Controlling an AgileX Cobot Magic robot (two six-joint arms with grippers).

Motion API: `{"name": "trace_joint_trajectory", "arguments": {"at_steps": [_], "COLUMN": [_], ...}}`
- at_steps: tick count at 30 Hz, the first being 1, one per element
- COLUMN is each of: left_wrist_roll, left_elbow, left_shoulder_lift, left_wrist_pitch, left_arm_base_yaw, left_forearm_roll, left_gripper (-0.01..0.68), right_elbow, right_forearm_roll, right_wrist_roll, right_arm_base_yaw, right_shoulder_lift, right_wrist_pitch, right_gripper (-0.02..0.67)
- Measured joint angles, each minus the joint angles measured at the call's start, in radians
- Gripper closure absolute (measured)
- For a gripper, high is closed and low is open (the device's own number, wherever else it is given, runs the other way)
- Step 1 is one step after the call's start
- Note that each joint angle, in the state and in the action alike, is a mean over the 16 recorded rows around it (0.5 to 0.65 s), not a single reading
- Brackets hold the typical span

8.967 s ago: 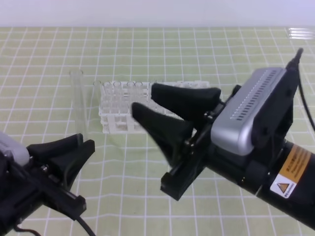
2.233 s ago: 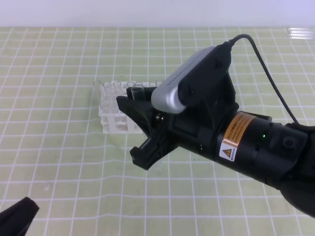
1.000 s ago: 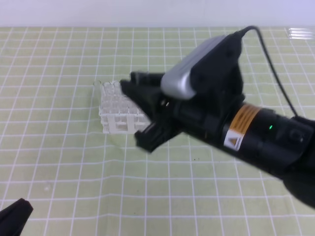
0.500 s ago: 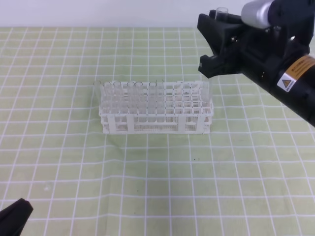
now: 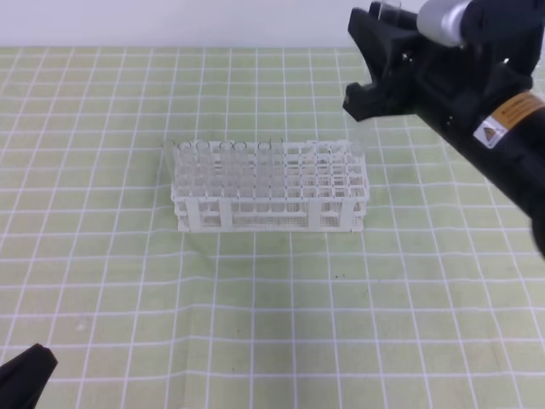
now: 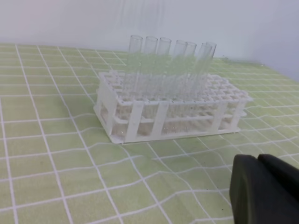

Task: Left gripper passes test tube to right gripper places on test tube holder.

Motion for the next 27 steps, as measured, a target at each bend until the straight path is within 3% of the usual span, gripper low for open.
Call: {"name": "trace_joint_trajectory", "arguments": {"at_steps": [12,27], "left_wrist_roll": [0.000,0.000], "left_elbow": [-0.001,0.000], "left_shoulder_lift": [0.000,0.000], "left_wrist_pitch": [0.012,0.017], "left_arm_base_yaw": [0.000,0.000], "left_forearm_roll": [0.000,0.000], "left_gripper": [0.675,0.675], "right_elbow": [-0.001,-0.102], "right_forearm_roll": [0.064,-0.021], "right_wrist_roll": [-0.039,-0.031], "right_arm_base_yaw": [0.000,0.012], "right_shoulder_lift": [0.209,0.368], "right_wrist_pitch": [-0.284,-0.297], "right_gripper": [0.562,0.562]}}
